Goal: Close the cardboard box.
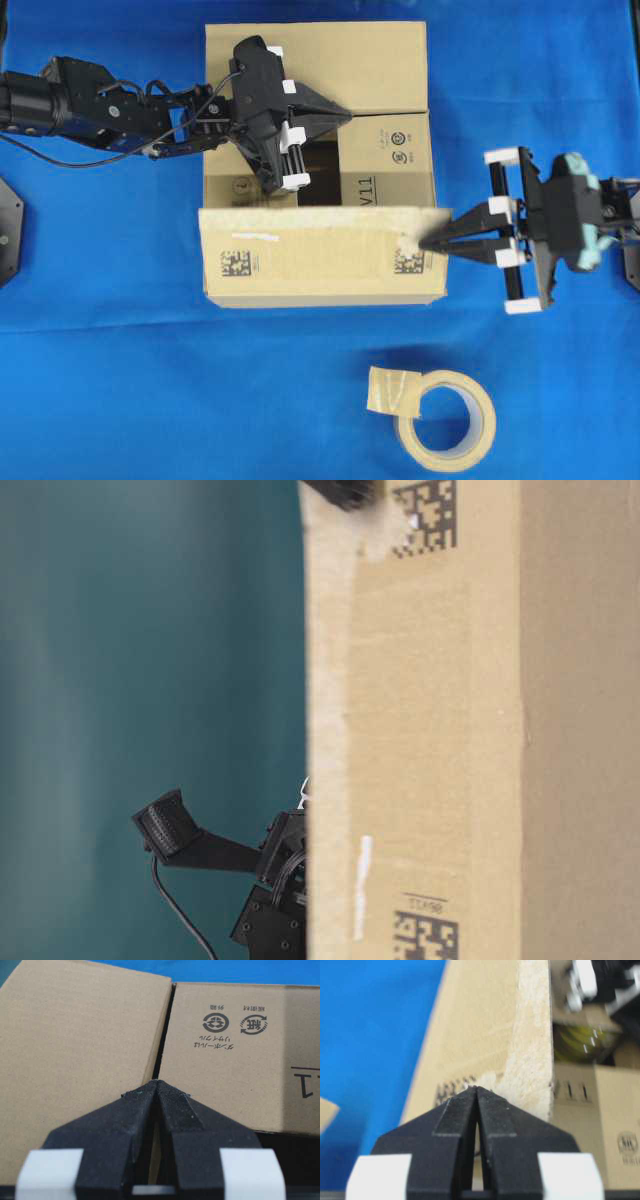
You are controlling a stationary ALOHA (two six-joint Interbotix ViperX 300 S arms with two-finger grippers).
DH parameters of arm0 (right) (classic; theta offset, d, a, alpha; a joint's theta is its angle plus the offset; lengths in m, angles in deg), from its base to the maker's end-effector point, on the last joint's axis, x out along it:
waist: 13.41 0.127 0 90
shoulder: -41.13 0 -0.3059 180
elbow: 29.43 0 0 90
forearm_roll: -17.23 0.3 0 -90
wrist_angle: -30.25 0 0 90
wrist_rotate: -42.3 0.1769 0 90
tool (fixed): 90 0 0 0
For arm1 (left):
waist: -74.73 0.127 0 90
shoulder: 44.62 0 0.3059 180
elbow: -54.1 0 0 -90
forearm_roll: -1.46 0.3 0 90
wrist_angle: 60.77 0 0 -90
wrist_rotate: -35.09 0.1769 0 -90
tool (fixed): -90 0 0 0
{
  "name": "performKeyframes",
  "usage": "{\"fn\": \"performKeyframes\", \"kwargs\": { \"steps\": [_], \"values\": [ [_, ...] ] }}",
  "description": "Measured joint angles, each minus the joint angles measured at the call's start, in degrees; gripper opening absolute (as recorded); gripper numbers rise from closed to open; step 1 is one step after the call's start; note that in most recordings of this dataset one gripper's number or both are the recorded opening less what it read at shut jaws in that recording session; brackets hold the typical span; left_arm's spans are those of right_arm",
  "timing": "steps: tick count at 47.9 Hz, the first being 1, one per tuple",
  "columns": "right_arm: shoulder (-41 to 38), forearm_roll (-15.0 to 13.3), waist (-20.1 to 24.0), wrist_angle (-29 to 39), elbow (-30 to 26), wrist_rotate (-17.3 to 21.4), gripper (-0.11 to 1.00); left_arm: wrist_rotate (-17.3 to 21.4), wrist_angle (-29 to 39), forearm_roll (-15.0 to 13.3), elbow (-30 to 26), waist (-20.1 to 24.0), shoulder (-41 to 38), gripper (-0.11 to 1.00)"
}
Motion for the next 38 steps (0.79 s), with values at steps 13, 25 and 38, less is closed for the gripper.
{"fn": "performKeyframes", "kwargs": {
  "steps": [13,25,38],
  "values": [
    [-4.7,2.5,-1.8,1.7,0.2,0.0,0.01,0.0,0.3,0.1,-0.1,-0.1,0.0,0.0],
    [-5.7,3.3,-1.8,1.8,0.2,0.1,0.01,0.0,0.3,0.1,-0.1,-0.4,0.0,0.0],
    [-5.8,3.7,-1.8,1.7,0.2,0.1,0.01,0.0,1.8,0.0,-0.1,-0.9,1.2,0.0]
  ]
}}
